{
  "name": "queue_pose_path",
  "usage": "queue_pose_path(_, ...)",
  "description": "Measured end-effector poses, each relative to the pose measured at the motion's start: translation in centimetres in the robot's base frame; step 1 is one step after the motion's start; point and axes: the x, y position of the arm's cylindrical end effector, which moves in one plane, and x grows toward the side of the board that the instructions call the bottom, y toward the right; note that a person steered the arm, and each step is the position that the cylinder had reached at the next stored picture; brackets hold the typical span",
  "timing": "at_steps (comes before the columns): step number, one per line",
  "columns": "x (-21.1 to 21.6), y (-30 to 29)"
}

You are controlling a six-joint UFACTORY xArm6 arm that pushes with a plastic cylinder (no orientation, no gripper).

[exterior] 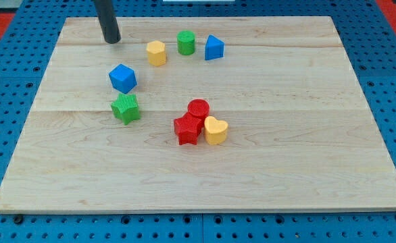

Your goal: Push the yellow hexagon into the red circle

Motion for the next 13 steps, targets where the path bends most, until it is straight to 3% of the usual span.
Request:
queue_pose_path(2,0.5,7.2)
queue_pose_path(3,2.1,12.7)
queue_pose_path(4,4.1,14.3)
queue_pose_path(6,-0.4,8.2)
queue_pose_path(7,2.7,5.9)
queue_pose_path(8,4.6,7.3)
queue_pose_path(9,3.1,7.5)
queue_pose_path(11,11.7,9.0)
queue_pose_path(13,15.9,10.9)
